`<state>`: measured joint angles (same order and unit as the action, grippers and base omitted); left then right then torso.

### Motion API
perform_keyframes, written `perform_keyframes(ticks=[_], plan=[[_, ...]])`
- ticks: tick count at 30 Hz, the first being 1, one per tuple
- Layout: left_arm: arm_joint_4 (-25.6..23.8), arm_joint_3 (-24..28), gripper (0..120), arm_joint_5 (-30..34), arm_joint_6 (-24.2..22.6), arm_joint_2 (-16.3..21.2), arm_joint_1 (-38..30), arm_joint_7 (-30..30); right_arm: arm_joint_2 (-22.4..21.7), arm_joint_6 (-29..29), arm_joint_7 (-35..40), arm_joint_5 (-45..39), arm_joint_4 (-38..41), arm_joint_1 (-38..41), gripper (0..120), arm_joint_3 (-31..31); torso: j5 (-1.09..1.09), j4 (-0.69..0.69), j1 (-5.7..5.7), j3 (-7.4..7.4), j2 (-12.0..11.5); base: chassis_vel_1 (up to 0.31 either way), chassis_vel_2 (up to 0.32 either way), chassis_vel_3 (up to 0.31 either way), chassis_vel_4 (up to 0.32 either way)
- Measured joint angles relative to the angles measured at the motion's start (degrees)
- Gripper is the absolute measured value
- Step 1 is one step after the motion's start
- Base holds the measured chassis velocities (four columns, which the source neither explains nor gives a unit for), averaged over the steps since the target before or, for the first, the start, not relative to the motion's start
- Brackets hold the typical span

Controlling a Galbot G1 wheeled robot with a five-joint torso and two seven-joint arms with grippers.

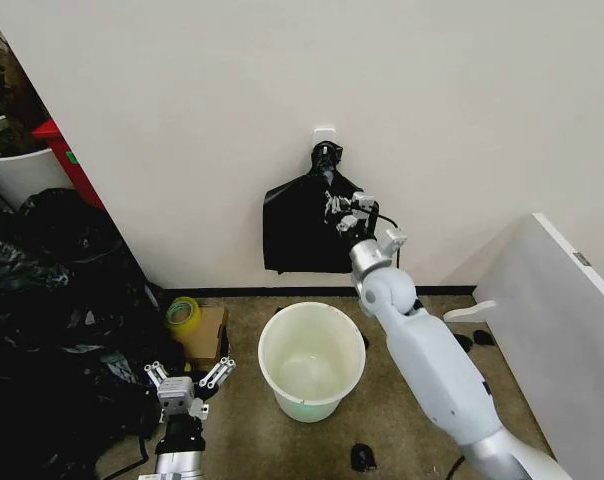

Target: Place the garbage bag over the trash bin.

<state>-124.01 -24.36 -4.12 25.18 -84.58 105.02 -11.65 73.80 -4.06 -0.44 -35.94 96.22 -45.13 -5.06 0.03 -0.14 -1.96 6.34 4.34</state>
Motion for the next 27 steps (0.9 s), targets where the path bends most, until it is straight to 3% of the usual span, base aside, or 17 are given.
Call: perform_keyframes(ticks=[6,14,27], plan=[[0.0,0.33,100,0.0,0.07,0.34,-0.35,0.0,-4.05,-2.19,-3.09,9.56,7.88,-10.99,0,-0.61,0.01,-0.02,0.0,0.0,0.02,0.0,0.0,0.0,0.0],[0.08,0.6,100,-0.11,0.32,0.91,-0.62,0.0,-6.12,-5.97,-6.69,21.2,15.76,-22.76,0,-2.46,0.01,0.0,0.0,-0.01,0.02,0.0,0.0,0.0,0.0],[-0.84,0.54,100,0.07,0.69,3.25,-0.21,-0.14,-6.02,-11.8,-9.34,31.39,19.23,-36.36,0,-4.05,0.01,0.0,0.0,0.0,0.02,0.0,0.0,0.0,0.0]])
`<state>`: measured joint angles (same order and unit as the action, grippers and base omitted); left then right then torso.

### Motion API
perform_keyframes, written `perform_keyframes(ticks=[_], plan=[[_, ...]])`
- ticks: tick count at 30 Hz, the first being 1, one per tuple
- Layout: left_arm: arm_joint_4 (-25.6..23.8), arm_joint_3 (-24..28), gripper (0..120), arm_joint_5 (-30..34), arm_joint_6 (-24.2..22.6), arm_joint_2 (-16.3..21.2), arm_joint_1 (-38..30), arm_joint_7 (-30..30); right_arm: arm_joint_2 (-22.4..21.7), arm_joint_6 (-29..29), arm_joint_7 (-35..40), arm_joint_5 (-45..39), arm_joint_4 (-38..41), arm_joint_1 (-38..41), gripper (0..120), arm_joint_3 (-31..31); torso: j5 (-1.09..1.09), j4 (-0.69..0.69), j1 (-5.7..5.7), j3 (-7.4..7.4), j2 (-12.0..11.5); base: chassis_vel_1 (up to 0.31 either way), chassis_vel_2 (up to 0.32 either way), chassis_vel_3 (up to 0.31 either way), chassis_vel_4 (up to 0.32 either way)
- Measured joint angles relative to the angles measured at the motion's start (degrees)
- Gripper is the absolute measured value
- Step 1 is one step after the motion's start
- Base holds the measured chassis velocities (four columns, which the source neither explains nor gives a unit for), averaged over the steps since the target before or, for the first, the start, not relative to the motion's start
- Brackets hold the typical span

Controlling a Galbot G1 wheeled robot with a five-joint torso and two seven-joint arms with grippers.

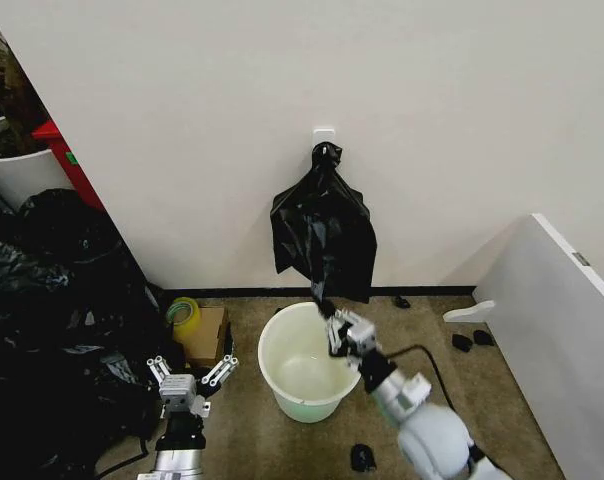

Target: Place the garbage bag over the trash bin.

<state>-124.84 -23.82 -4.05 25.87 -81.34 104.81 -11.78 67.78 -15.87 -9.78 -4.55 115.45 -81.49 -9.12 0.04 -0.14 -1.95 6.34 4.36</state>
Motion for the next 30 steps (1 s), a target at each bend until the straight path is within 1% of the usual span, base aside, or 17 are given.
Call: perform_keyframes(ticks=[2,3,6,12,13,22,30], plan=[[-0.33,0.02,100,0.02,0.12,0.34,0.26,-0.04,0.06,-1.55,-0.6,2.13,0.56,-2.67,0,-0.24,0.0,0.0,0.0,0.0,0.0,0.0,0.0,0.0,0.0],[-0.33,0.02,100,0.02,0.12,0.34,0.26,-0.04,0.06,-1.55,-0.6,2.13,0.56,-2.67,0,-0.24,0.0,0.0,0.0,0.0,0.0,0.0,0.0,0.0,0.0],[-0.79,0.06,100,0.0,0.36,0.83,0.78,-0.16,0.16,-4.29,-1.08,6.38,0.97,-5.77,0,-0.77,0.0,0.0,0.0,0.0,-0.01,0.0,0.0,0.0,0.0],[-1.26,-0.01,100,0.0,0.53,1.24,1.22,-0.3,0.26,-6.43,-1.24,8.47,1.2,-8.0,0,-0.91,0.0,0.0,0.0,0.0,-0.01,0.0,0.0,0.0,0.0],[-1.4,-0.08,100,0.01,0.59,1.42,1.36,-0.36,0.27,-7.68,-1.46,9.73,1.13,-8.91,0,-1.15,0.0,0.0,0.0,0.0,-0.01,0.0,0.0,0.0,0.0],[-1.55,0.09,100,0.02,0.66,1.58,1.57,-0.48,0.08,-10.51,-1.68,13.57,0.53,-11.18,0,-0.95,0.0,0.0,0.0,0.0,-0.02,0.0,0.0,0.0,0.0],[-1.38,0.09,100,0.14,0.66,1.8,1.41,-0.55,0.15,-11.42,-1.66,14.17,-0.14,-11.49,0,-0.95,0.0,0.0,-0.01,0.01,-0.01,0.0,0.0,0.0,0.0]])
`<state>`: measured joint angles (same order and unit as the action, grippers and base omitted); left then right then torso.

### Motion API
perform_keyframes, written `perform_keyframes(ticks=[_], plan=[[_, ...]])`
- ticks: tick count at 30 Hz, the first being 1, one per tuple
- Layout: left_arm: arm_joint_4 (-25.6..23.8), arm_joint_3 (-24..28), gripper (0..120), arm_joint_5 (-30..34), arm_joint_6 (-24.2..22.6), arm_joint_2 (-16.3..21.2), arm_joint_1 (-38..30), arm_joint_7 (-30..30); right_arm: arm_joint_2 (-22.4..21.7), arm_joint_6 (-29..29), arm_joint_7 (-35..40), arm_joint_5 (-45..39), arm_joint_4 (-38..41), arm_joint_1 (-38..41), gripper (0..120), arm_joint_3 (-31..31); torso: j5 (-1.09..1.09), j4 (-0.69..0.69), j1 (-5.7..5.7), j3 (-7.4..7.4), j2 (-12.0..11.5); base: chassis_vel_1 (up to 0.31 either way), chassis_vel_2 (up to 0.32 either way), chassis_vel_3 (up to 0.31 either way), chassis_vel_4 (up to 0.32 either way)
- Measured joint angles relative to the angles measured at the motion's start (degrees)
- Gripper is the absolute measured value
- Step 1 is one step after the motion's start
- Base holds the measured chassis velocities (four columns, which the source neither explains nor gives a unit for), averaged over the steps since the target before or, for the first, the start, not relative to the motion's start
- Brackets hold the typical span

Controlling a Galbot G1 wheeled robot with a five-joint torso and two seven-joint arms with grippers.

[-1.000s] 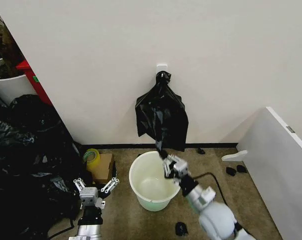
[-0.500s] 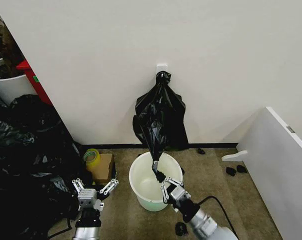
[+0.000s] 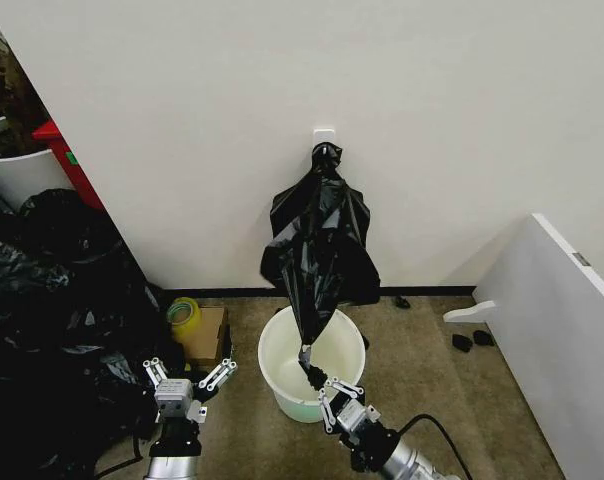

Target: Place the garbage bag over the trash bin.

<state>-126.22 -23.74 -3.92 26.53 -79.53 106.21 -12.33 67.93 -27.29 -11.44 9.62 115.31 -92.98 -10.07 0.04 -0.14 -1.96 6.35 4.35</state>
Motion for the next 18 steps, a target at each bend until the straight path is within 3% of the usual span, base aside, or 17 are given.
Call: perform_keyframes(ticks=[10,15,18], plan=[[-1.1,-0.02,100,1.82,-1.58,1.82,-2.14,0.23,1.03,1.52,3.42,1.08,-0.09,3.23,0,-1.91,0.0,0.01,0.0,0.0,0.0,0.0,0.0,0.0,0.0],[-2.97,-0.26,100,6.09,-4.85,6.55,-5.05,1.17,1.94,1.24,5.46,6.1,-1.01,5.17,0,-3.76,0.02,0.0,0.0,0.0,0.0,0.0,0.0,0.0,0.0],[-5.38,0.34,100,13.71,-10.14,14.64,-10.37,2.06,2.33,0.92,7.52,11.53,-1.97,7.2,0,-4.41,0.02,0.02,0.0,0.0,0.0,0.0,0.0,0.0,0.0]])
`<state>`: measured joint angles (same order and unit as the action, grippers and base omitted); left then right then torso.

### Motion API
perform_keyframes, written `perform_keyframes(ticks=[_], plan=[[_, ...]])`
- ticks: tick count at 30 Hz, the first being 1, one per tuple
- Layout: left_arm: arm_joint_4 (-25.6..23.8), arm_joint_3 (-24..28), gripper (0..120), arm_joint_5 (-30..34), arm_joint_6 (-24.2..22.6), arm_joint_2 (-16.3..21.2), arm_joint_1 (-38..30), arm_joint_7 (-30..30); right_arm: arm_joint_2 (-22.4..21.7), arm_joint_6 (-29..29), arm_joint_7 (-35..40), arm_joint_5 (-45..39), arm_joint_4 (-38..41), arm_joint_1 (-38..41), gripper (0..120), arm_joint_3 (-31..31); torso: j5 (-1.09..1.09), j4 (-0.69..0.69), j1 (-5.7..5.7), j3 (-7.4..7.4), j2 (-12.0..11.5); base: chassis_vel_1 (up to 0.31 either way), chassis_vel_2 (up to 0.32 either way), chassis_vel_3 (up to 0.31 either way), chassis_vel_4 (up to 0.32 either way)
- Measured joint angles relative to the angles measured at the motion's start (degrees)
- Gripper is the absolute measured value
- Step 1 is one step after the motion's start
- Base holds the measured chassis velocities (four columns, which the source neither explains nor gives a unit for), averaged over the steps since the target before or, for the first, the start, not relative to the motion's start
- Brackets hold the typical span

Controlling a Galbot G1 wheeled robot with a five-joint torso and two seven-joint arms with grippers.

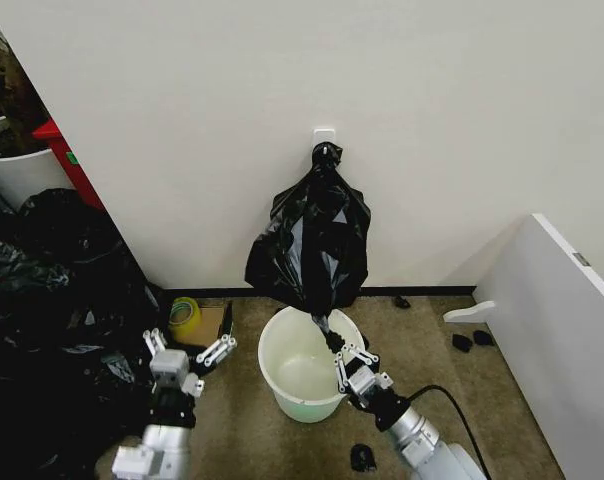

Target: Place the garbage bag over the trash bin.

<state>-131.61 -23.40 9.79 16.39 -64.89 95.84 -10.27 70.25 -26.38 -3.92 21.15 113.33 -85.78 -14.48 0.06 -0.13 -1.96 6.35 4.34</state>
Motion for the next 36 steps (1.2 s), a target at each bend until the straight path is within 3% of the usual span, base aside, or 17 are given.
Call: perform_keyframes(ticks=[2,3,7,13,14,16,17,23,25,36], plan=[[-0.9,1.24,100,4.92,-2.91,5.01,-3.74,0.03,0.32,-0.12,0.45,2.26,-0.23,0.75,0,-0.25,0.0,0.0,0.0,0.0,0.0,0.0,0.0,0.0,0.0],[-0.9,1.24,100,4.92,-2.91,5.01,-3.74,0.03,0.32,-0.12,0.45,2.26,-0.23,0.75,0,-0.25,0.0,0.0,0.0,0.0,0.0,0.0,0.0,0.0,0.0],[-3.11,3.35,100,16.36,-9.18,14.2,-11.34,-0.48,0.81,-0.79,0.94,6.64,-1.28,2.86,0,0.29,0.0,-0.04,0.0,0.0,0.0,0.0,0.0,0.0,0.0],[-4.35,6.56,100,25.44,-16.66,20.02,-18.9,-2.86,1.17,-1.18,1.05,8.39,-2.36,4.29,0,1.35,0.01,0.0,0.0,0.0,0.0,0.0,0.0,0.0,0.0],[-4.26,9.29,100,28.8,-20.22,21.39,-23.29,-4.77,1.37,-1.36,1.15,8.71,-2.59,4.37,0,1.35,-0.03,-0.02,0.0,0.0,0.0,0.0,0.0,0.0,0.0],[-3.92,11.07,100,30.73,-21.95,21.96,-26.2,-5.81,1.48,-1.43,1.22,8.79,-2.7,4.39,0,1.29,-0.02,-0.02,0.0,0.0,0.0,0.0,0.0,0.0,0.0],[-2.04,16.82,100,35.71,-25.92,22.59,-35.39,-8.43,1.71,-1.47,1.3,8.76,-2.76,4.51,0,1.16,-0.03,-0.02,0.0,0.0,0.0,0.0,0.0,0.0,0.0],[-0.48,20.69,100,38.36,-28.22,22.39,-40.98,-10.15,1.78,-1.51,1.31,8.78,-2.82,4.58,0,1.0,-0.02,-0.02,0.0,0.0,0.0,0.0,0.0,0.0,0.0],[1.03,24.36,100,40.08,-31.95,21.64,-45.88,-12.51,1.87,-1.62,1.32,8.91,-2.85,4.59,0,0.86,-0.02,-0.02,0.0,0.0,0.0,0.0,0.0,0.0,0.0],[4.4,31.59,95,42.09,-43.6,19.3,-57.48,-17.42,2.5,-1.94,1.32,9.25,-2.95,4.32,0,0.13,-0.03,0.0,0.0,0.0,0.0,0.0,0.0,0.0,0.0]])
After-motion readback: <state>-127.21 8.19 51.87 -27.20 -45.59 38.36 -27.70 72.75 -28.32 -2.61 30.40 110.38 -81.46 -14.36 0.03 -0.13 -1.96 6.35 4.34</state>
